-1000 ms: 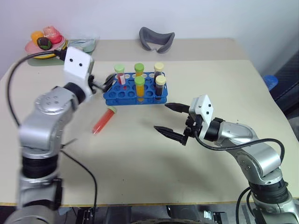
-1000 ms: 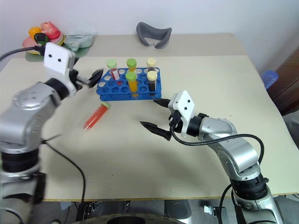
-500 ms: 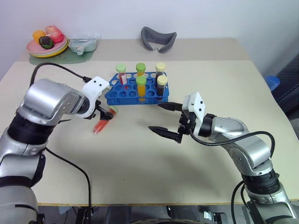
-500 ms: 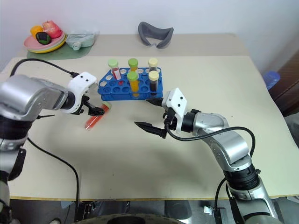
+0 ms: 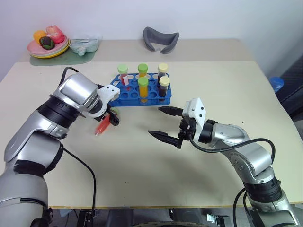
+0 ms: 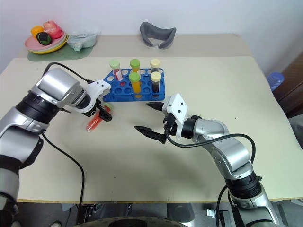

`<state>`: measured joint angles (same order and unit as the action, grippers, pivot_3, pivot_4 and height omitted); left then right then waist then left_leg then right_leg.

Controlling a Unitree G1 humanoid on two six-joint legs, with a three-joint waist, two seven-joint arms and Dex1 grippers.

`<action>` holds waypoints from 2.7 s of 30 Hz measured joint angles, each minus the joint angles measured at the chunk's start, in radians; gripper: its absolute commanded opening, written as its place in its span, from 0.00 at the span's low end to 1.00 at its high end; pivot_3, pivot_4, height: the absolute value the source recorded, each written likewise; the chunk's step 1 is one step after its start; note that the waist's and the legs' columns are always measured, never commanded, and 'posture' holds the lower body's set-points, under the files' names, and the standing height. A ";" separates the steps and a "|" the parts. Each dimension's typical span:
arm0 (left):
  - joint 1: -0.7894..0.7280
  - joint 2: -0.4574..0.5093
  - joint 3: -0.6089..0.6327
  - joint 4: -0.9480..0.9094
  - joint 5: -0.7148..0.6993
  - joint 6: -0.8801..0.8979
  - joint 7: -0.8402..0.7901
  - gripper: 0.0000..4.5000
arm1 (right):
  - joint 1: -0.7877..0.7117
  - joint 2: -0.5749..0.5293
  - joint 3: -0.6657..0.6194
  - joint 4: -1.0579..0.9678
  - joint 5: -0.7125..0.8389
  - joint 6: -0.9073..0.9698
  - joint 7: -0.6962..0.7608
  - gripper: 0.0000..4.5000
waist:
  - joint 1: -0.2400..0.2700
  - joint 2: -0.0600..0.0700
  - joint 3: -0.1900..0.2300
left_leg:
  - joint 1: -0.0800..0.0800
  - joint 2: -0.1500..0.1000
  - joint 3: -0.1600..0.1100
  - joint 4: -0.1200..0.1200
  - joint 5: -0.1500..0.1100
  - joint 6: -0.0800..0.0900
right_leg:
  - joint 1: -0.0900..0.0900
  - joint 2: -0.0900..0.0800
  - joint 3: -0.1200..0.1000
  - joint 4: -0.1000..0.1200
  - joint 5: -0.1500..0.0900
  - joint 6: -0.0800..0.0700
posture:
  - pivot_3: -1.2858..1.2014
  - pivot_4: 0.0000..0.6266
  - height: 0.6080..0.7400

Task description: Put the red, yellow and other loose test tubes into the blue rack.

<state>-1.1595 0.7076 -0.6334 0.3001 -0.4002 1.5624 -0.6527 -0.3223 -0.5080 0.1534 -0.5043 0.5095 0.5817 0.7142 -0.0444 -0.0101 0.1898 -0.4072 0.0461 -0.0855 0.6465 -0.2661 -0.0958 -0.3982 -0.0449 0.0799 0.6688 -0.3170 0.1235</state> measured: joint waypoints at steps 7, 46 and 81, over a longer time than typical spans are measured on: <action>-0.010 -0.022 0.024 0.048 0.023 0.031 0.010 0.59 | 0.006 0.000 0.000 -0.002 -0.006 0.000 -0.006 1.00 | -0.001 0.001 0.000 | 0.000 0.000 0.000 0.000 0.000 0.000 | 0.000 0.000 0.000 0.001 0.000 0.000 | 0.52 0.24 1.00; 0.644 -0.549 0.655 -0.271 0.357 -1.511 0.640 0.16 | -0.003 0.020 -0.020 0.010 0.006 0.015 -0.031 1.00 | 0.002 -0.001 -0.001 | 0.000 0.000 0.001 0.001 0.000 0.000 | -0.001 -0.001 0.001 0.001 0.000 0.000 | 0.52 0.24 1.00; 0.678 -0.639 0.659 -0.152 0.371 -1.639 0.618 0.16 | 0.018 0.017 -0.024 0.000 0.004 0.011 -0.048 1.00 | 0.002 0.000 -0.001 | 0.001 0.000 0.001 0.001 0.000 0.000 | 0.001 -0.001 0.000 0.000 0.000 0.000 | 0.52 0.24 1.00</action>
<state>-0.4818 0.0689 0.0252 0.1485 -0.0297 -0.0767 -0.0345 -0.3047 -0.4914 0.1296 -0.5038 0.5130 0.5929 0.6663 -0.0428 -0.0101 0.1886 -0.4064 0.0459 -0.0845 0.6477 -0.2660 -0.0962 -0.3974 -0.0459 0.0801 0.6692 -0.3166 0.1237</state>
